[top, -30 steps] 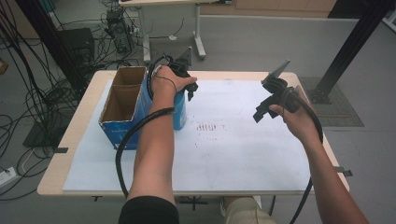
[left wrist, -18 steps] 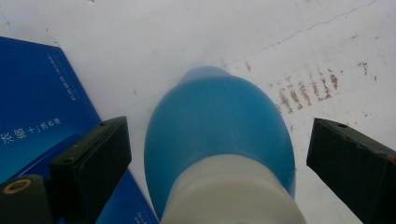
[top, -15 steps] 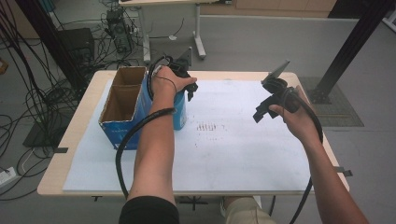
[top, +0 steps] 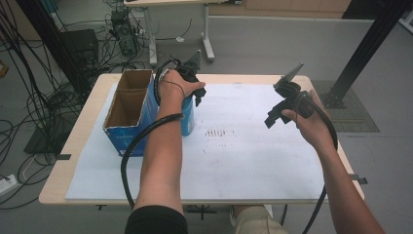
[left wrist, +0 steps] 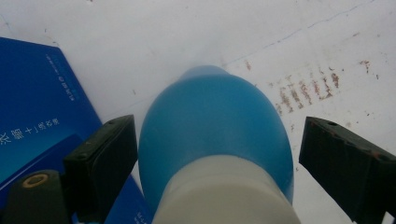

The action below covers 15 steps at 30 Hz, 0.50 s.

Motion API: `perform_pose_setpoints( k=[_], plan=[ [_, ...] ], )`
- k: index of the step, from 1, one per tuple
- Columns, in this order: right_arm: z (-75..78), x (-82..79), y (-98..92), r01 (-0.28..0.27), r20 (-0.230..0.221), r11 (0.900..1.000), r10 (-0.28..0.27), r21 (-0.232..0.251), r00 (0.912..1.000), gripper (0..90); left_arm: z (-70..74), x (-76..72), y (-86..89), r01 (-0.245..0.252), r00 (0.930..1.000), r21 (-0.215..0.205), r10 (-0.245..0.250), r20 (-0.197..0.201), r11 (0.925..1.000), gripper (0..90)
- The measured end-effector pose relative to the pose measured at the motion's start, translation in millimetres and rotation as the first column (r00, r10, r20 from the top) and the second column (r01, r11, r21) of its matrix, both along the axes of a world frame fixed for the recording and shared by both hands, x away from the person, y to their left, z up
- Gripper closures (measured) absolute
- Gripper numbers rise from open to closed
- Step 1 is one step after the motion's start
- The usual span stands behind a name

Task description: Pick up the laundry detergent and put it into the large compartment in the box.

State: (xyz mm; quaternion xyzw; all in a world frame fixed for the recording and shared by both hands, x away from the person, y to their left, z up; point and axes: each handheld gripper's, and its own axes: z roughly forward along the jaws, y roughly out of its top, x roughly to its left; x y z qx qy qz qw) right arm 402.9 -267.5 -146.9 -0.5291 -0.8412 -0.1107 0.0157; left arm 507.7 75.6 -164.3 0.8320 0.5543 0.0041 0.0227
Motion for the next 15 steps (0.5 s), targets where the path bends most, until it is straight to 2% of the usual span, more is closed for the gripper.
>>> perform_pose_setpoints(
  k=[15],
  plan=[
    [-1.4,0.2,-1.4,0.003,0.001,1.000,-0.003,0.002,1.0000,10.1,-2.4,-3.0,-3.3,-0.001,0.9999,0.021,0.000,0.016,0.9998,33.1]
  ],
)
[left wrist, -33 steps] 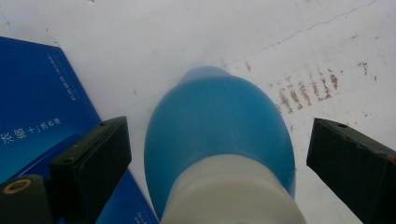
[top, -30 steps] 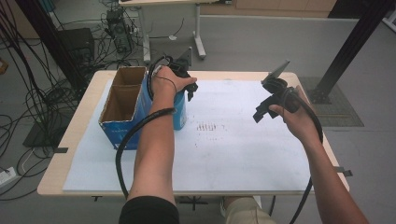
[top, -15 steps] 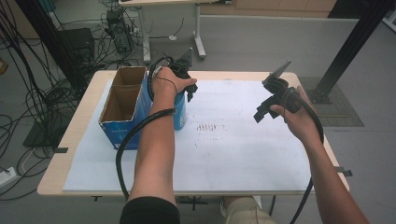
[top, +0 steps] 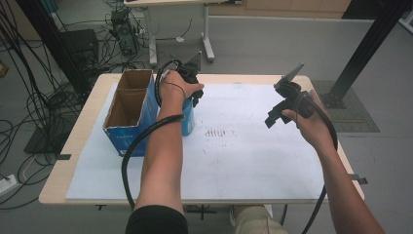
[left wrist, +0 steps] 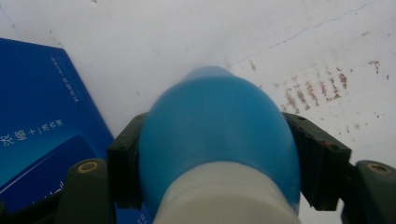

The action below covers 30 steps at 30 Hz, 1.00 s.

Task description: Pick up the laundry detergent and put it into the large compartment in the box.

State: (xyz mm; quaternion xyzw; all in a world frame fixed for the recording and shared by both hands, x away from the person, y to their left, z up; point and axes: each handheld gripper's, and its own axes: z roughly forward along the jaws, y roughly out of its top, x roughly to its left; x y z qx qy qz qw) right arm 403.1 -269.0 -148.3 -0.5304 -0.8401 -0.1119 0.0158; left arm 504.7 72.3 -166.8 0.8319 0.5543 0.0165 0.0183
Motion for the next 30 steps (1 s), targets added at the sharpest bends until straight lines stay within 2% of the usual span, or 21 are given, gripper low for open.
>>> perform_pose_setpoints(
  k=[3,30],
  plan=[
    [-0.2,0.0,0.1,-0.001,0.001,1.000,0.001,0.000,1.0000,10.1,0.4,-0.2,1.4,-0.005,1.0000,-0.001,0.005,0.001,1.0000,35.7],
    [-3.6,3.1,1.8,-0.001,-0.005,1.000,0.001,-0.006,1.0000,10.1,0.6,2.7,1.7,-0.015,0.9999,-0.001,0.015,-0.008,0.9999,36.5]
  ],
)
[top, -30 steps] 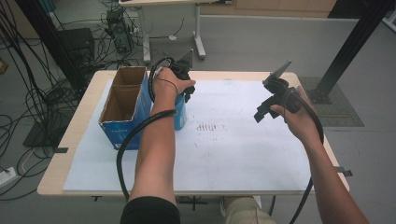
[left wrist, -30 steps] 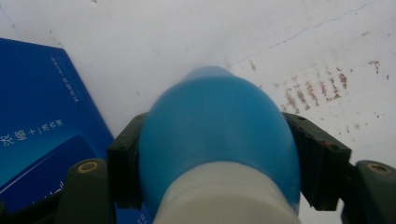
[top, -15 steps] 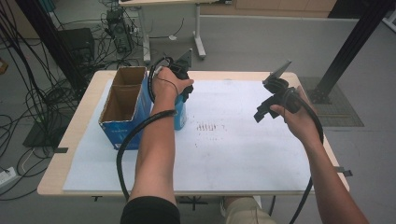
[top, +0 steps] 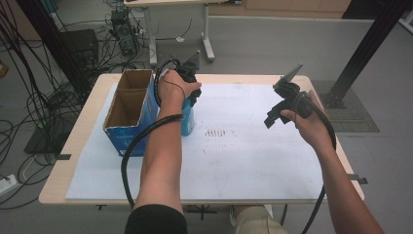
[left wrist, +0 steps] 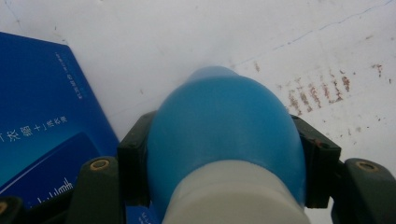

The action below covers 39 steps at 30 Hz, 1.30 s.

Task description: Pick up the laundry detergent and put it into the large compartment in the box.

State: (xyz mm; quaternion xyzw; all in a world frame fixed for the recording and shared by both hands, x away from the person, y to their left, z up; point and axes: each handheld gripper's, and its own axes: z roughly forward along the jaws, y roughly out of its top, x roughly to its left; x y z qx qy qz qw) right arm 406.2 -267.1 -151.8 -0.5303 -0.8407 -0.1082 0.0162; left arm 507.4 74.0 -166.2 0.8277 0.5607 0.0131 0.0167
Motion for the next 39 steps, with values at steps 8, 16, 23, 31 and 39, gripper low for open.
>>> perform_pose_setpoints(
  k=[8,16,23,31,39],
  plan=[
    [0.7,0.0,-0.4,0.004,0.000,1.000,-0.004,0.000,1.0000,10.1,0.1,0.6,0.0,0.011,0.9999,0.001,-0.011,-0.003,0.9999,36.5],
    [-0.1,1.3,1.4,0.000,-0.004,1.000,0.000,-0.001,1.0000,10.1,0.0,0.2,0.7,0.010,0.9999,-0.001,-0.010,-0.001,0.9999,36.4],
    [0.1,1.6,2.6,-0.001,-0.003,1.000,0.001,-0.004,1.0000,10.1,0.0,0.4,1.2,0.008,1.0000,-0.003,-0.008,-0.002,1.0000,36.5],
    [-0.4,2.0,4.4,-0.004,-0.004,1.000,0.004,-0.007,1.0000,10.1,0.0,0.3,2.2,0.008,1.0000,-0.007,-0.008,-0.001,0.9999,36.6],
    [0.1,1.9,4.7,-0.005,-0.003,1.000,0.005,-0.006,1.0000,10.1,0.0,0.1,2.6,0.010,1.0000,-0.008,-0.010,0.000,0.9999,36.7]
  ],
)
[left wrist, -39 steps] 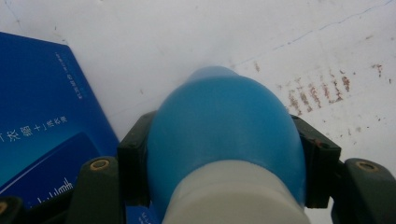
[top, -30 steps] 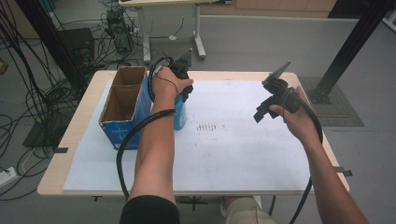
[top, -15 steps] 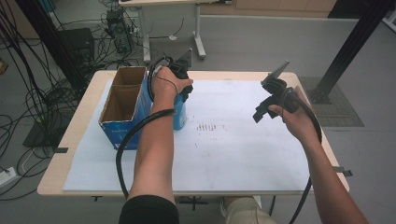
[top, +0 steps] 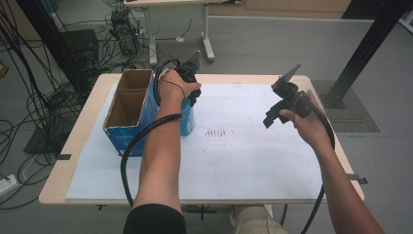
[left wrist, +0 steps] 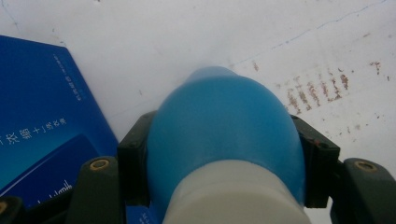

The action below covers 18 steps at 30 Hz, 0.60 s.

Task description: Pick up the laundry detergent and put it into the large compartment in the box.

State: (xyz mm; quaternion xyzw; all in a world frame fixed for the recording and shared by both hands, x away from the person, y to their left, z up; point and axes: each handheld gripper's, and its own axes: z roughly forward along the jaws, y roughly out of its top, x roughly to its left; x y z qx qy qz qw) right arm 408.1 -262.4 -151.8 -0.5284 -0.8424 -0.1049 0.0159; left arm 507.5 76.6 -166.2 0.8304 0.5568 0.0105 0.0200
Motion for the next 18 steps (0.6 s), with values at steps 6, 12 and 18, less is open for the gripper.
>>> perform_pose_setpoints(
  k=[6,12,18],
  plan=[
    [-1.6,0.2,-0.3,0.001,-0.001,1.000,-0.001,0.003,1.0000,10.1,0.0,0.0,0.2,0.001,1.0000,-0.001,-0.001,0.000,1.0000,36.8],
    [-1.6,-0.1,-0.3,0.001,0.000,1.000,-0.001,0.003,1.0000,10.1,0.1,-0.3,0.9,0.001,1.0000,-0.003,-0.001,0.000,1.0000,36.8],
    [-1.7,-0.2,-0.1,0.002,-0.001,1.000,-0.002,0.002,1.0000,10.1,0.1,-0.7,0.9,0.001,1.0000,-0.003,-0.001,0.001,1.0000,36.8]
  ],
)
